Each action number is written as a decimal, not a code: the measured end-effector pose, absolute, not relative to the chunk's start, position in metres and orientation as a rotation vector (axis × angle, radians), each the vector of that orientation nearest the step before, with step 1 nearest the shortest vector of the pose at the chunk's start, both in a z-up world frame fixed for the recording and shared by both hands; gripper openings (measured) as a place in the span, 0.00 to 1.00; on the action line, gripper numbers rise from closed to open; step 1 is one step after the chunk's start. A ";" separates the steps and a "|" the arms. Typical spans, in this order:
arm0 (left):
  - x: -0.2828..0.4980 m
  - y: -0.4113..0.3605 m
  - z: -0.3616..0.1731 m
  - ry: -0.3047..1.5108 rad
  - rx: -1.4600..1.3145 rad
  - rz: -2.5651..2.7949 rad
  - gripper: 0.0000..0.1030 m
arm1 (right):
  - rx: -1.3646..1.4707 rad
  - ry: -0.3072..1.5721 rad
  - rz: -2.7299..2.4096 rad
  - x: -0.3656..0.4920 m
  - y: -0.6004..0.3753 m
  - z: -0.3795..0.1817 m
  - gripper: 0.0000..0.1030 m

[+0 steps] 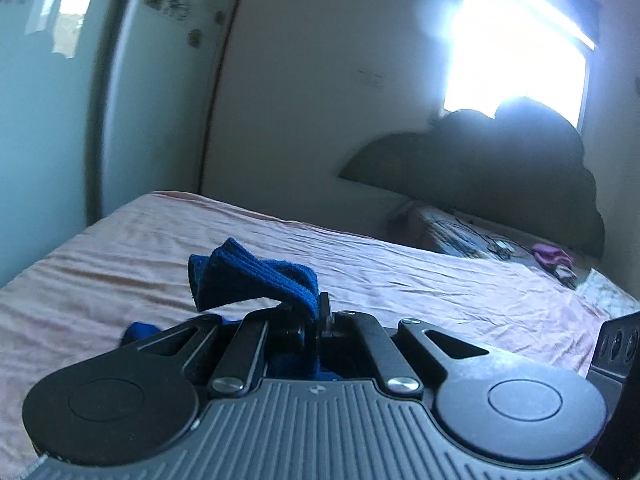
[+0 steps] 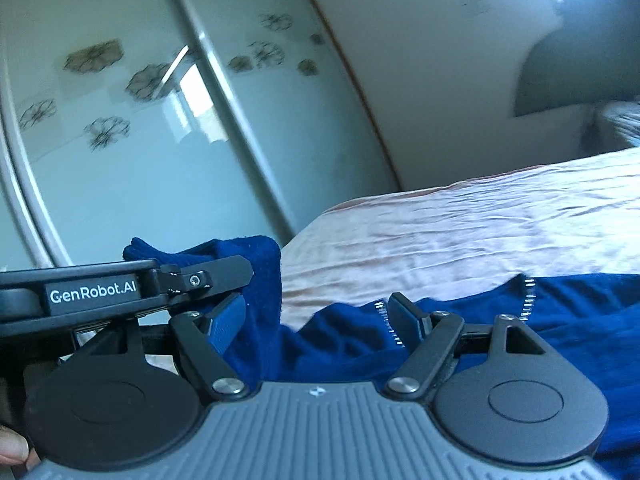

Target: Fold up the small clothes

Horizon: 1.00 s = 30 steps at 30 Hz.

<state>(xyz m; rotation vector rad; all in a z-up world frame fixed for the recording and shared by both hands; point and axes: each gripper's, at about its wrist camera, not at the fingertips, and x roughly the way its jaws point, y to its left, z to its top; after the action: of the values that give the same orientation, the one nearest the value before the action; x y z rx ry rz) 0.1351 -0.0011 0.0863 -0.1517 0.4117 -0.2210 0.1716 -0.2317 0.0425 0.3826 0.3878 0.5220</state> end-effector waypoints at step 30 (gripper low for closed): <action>0.176 -0.171 0.021 0.583 -0.025 -0.508 0.03 | 0.502 0.414 0.092 0.151 -0.390 -0.025 0.76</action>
<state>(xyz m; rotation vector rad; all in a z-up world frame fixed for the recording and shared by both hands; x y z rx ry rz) 0.1764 -0.1711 0.0205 -0.0255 0.5826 -0.5084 0.1506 -0.3896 -0.0247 0.5025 0.4138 0.0923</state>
